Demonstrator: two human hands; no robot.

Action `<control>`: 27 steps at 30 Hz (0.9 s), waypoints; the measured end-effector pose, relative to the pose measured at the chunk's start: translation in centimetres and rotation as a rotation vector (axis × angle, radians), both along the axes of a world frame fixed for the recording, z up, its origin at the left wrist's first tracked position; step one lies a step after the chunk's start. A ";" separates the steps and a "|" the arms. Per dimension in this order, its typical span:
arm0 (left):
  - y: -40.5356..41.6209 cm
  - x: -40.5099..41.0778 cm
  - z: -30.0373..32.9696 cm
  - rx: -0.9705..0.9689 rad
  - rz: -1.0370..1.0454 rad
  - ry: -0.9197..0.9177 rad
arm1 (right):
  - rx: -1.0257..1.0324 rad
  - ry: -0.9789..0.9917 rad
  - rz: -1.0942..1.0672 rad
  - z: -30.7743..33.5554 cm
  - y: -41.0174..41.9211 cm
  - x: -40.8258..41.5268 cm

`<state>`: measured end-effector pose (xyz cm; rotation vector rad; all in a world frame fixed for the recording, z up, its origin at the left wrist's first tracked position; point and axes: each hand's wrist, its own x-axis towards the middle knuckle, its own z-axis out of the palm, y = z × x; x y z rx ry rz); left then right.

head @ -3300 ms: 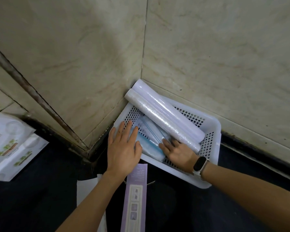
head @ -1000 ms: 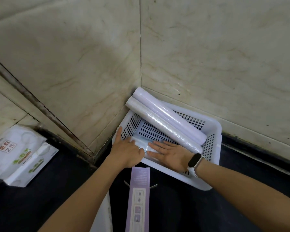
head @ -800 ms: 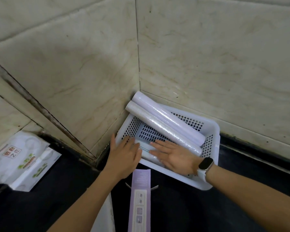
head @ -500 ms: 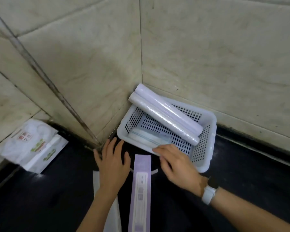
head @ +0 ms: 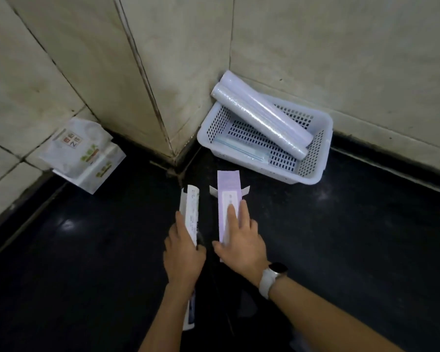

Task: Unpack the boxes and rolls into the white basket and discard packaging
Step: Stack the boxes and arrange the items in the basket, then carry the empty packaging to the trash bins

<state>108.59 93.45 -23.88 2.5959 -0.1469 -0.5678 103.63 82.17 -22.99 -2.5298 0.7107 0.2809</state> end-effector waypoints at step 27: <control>-9.0 -61.8 3.2 -0.189 -1.469 0.458 | -0.049 -0.482 -1.797 1.2 13.2 -72.5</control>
